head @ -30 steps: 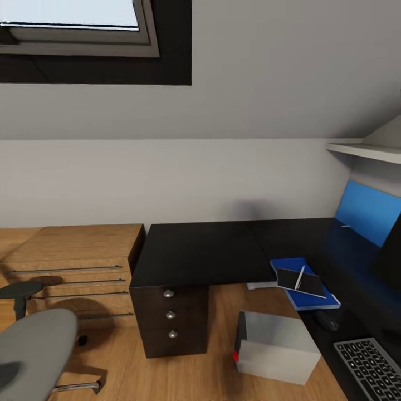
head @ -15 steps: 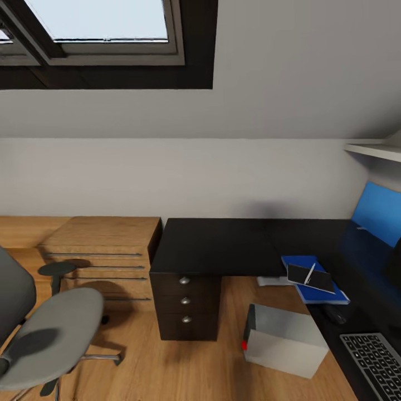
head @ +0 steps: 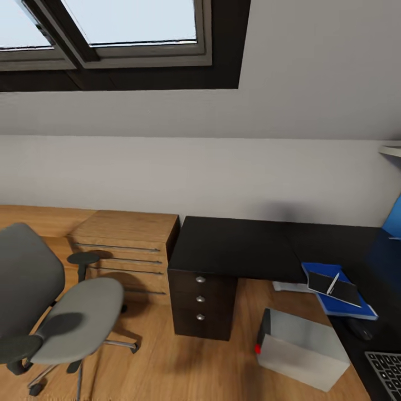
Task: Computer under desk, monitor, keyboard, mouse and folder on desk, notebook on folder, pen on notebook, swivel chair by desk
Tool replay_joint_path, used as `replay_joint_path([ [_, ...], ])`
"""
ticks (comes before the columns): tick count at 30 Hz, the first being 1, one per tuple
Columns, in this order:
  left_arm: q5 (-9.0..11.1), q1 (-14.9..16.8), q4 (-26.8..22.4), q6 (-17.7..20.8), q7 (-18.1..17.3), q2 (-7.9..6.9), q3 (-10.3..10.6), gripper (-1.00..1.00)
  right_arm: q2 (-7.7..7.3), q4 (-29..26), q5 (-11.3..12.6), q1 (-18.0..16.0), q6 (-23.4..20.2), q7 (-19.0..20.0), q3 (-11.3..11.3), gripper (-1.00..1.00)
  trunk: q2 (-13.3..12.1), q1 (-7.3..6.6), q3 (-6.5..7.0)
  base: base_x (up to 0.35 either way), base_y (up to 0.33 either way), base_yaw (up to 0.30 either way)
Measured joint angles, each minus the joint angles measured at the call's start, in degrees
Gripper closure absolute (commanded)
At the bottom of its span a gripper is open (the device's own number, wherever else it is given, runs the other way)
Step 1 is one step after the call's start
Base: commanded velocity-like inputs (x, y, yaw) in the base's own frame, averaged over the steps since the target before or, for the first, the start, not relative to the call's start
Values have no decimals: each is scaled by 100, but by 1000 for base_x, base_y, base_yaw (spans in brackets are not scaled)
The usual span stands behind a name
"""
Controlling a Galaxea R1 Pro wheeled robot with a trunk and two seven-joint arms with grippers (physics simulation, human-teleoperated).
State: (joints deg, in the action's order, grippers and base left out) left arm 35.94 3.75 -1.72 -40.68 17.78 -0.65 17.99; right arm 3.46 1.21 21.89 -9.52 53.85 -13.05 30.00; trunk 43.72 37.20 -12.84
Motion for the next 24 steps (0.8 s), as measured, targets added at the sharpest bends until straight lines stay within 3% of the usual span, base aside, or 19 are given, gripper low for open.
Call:
replay_joint_path([
  [1, -4, 0, 18, -74, -175, 8, 5, -100, 13, 2, 0, 42, 181, -4, 7, -100, -40, -22, 13, 0, 0, 230],
  [3, -20, -2, 38, -396, -464, 196, 21, -100, 163, 6, -8, 161, 490, -15, 32, -100, -121, -66, 39, 0, 0, 233],
  [7, -21, -8, 44, -936, -525, 342, 7, -100, 284, 6, 16, 208, 567, -30, 20, -100, -281, -154, 96, 0, 0, 241],
  [12, 0, -152, 46, -1916, -549, 477, 4, -100, 303, -1, 50, 219, 586, -67, -4, -100, -482, -264, 173, 0, 0, 251],
  [24, -3, -348, 51, -1923, -428, 515, 3, -100, 284, -9, 58, 220, 570, -81, -35, -100, -964, -528, 353, 0, 0, 255],
])
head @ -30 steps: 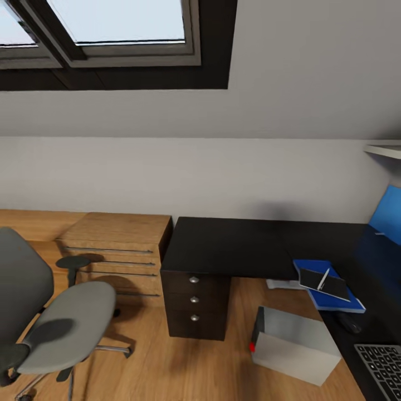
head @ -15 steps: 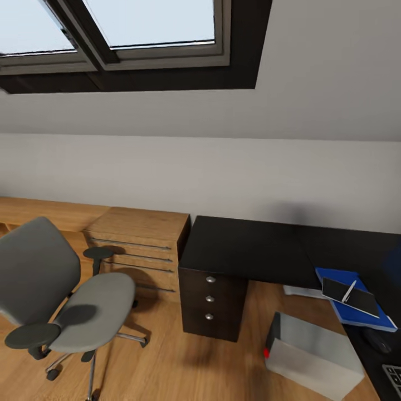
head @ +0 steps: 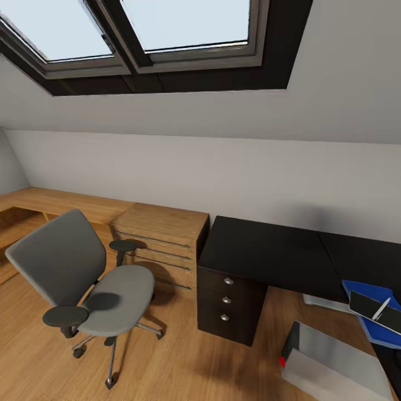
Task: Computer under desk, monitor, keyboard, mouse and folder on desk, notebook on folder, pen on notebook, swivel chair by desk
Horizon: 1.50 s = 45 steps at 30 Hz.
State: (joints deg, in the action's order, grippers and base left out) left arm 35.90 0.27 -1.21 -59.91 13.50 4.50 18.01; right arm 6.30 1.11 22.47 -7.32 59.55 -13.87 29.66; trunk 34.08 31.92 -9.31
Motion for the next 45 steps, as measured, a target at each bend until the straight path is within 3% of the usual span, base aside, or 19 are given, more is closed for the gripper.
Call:
replay_joint_path([
  [19, 1, -3, 2, 0, 29, -11, -13, -100, 3, 0, 17, 0, -35, -17, -63, -100, -764, -418, 284, 0, 0, 256],
  [45, 10, -3, 1, 0, 42, -11, -22, -100, 0, 0, 18, 0, -57, -72, -107, -100, -766, -419, 207, 0, 0, 262],
])
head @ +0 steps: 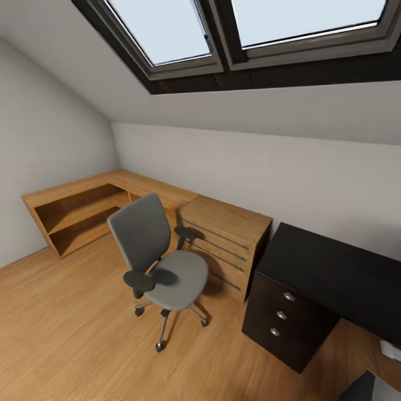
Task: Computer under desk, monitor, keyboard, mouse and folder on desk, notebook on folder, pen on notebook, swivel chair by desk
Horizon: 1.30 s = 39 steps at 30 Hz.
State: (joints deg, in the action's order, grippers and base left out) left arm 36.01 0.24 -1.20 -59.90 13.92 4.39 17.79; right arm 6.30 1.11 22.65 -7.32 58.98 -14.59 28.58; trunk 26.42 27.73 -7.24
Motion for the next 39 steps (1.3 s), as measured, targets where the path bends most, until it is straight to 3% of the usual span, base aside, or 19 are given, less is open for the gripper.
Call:
replay_joint_path([
  [39, 8, 0, 0, 0, 10, -26, -18, -100, 0, 0, -2, 0, 0, -77, 8, -100, 0, 0, -117, 0, 0, 263],
])
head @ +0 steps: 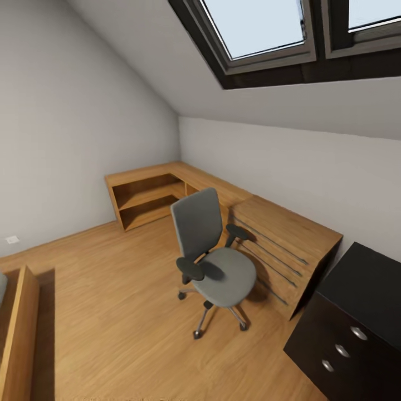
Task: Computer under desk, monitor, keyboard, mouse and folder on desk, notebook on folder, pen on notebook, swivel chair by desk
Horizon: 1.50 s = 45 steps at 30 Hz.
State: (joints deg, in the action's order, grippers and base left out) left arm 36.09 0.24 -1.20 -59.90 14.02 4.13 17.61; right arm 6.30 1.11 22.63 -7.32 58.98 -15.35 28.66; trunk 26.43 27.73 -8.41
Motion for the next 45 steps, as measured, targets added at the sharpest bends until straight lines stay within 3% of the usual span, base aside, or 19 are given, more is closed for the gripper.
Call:
replay_joint_path([
  [32, 0, 0, 0, 0, -1, 0, 0, -100, 0, 0, -8, 0, -9, -1, 3, -100, 1, 0, -95, 2, 0, 263],
  [45, 3, 0, 0, 0, -26, 0, 1, -100, 0, 0, -9, 0, -9, 0, 3, -100, 1, -3, -132, 280, 0, 264],
])
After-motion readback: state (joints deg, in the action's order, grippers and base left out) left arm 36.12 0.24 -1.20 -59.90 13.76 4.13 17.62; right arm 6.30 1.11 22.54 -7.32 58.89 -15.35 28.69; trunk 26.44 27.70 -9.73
